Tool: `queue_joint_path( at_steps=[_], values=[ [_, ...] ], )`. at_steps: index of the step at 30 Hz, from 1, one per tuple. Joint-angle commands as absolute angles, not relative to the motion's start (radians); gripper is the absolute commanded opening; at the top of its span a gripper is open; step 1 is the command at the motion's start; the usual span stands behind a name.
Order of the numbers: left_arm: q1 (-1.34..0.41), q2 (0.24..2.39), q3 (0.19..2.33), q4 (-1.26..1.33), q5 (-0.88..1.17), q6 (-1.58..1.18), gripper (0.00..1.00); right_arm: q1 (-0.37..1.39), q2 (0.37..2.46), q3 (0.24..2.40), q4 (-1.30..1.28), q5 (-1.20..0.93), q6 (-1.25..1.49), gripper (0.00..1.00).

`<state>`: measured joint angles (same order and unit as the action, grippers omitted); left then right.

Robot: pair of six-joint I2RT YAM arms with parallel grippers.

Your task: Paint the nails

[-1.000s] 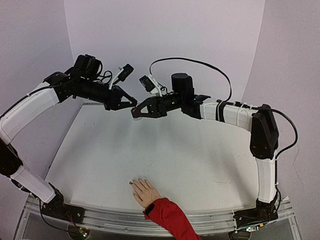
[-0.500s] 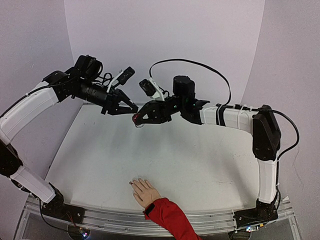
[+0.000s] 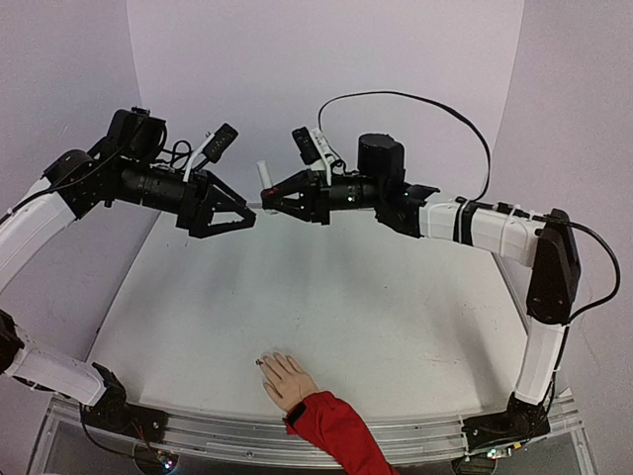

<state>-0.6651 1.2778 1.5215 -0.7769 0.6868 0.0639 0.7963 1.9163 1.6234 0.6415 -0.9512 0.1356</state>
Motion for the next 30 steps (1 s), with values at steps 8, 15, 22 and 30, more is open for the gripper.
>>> queue_joint_path(
  at_steps=[8, 15, 22, 30],
  values=[
    [-0.667, 1.209, 1.46, -0.61, 0.194, -0.46, 0.94, 0.887, 1.798, 1.526, 0.714, -0.168, 0.009, 0.0],
    [-0.669, 1.251, 1.439, -0.402, 0.203, -0.54, 0.78, 0.966, 1.834, 1.569, 0.689, 0.115, -0.025, 0.0],
    [-0.672, 1.305, 1.456, -0.344, 0.179, -0.555, 0.65, 1.01, 1.866, 1.613, 0.664, 0.142, -0.065, 0.0],
    [-0.692, 1.335, 1.468, -0.329, 0.144, -0.521, 0.59, 1.021, 1.893, 1.649, 0.634, 0.121, -0.08, 0.0]
  ],
)
